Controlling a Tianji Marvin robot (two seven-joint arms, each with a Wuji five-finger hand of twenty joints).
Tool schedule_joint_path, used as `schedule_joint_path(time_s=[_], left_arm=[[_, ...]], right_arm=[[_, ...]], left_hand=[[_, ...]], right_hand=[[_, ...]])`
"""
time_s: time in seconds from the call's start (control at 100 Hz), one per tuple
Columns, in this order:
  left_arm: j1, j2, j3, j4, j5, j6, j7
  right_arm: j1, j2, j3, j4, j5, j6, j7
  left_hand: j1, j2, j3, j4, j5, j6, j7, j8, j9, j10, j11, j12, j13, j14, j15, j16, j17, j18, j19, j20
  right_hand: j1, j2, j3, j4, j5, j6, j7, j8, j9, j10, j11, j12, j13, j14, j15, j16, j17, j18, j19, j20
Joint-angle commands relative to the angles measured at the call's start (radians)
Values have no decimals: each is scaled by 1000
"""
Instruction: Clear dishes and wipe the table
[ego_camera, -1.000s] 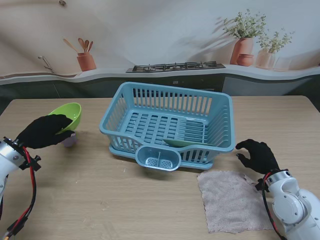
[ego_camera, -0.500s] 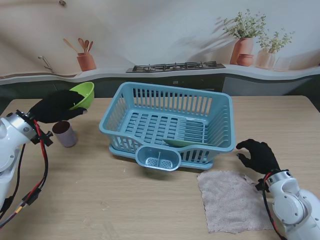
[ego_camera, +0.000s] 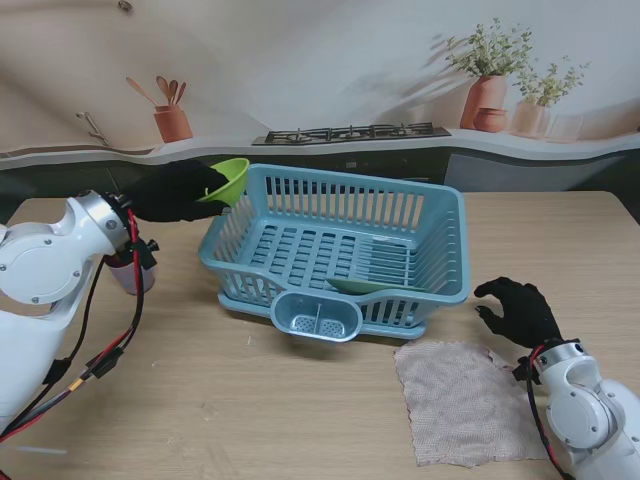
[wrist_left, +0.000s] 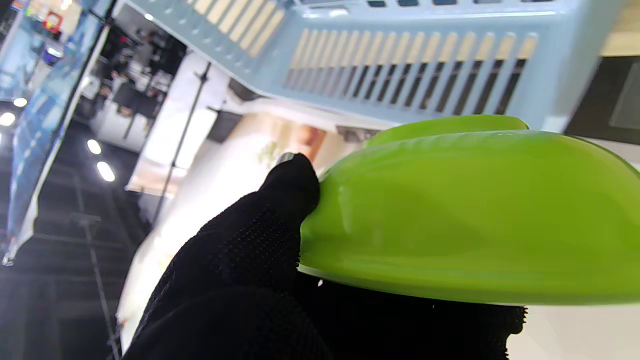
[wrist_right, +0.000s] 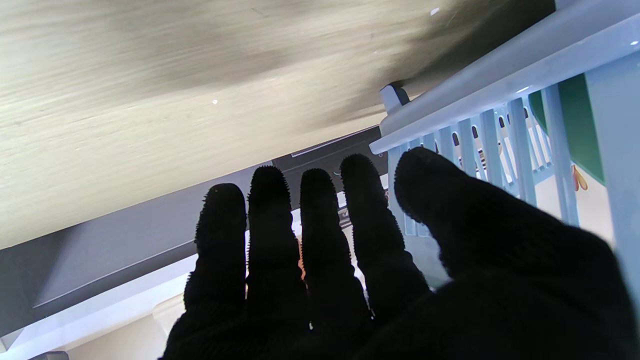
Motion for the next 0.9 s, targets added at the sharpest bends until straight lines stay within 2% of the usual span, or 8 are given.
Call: schedule_joint_path(time_s=[0.0,0.34,0.89], left_arm=[[-32,-10,22,-20,-6,7,-22],[-152,-26,194,22,-40,119,-21],[-278,-62,386,109,-94,218,39]], right_arm=[[-5,-3,1,-5,0,-9,12],[-6,-4,13,-7,4,-31,9],[-13,-4,0,-16,16,-14,21]], left_hand=[[135,78,133,19,61,-193,38,13,15,19,18,14,23,51,27,21,91,-34,123,-8],[134,76,134,19,64,-199,36,13,18,16,17,13,24,47,26,19,88,-34,122,-11],[133,73,135,20,69,-207,37,16,21,10,16,13,25,44,16,12,80,-35,115,-15]], right_hand=[[-28,-16,27,35,9,13,-7,5,-11,0,-8,-10,-29,-15,-19,-5,-13,-19,-21,3],[-26,-14,26,35,10,13,-9,5,-11,1,-9,-10,-29,-15,-20,-6,-13,-16,-22,4],[-24,-14,25,36,12,13,-10,6,-9,-1,-9,-10,-29,-14,-20,-6,-13,-16,-23,4]])
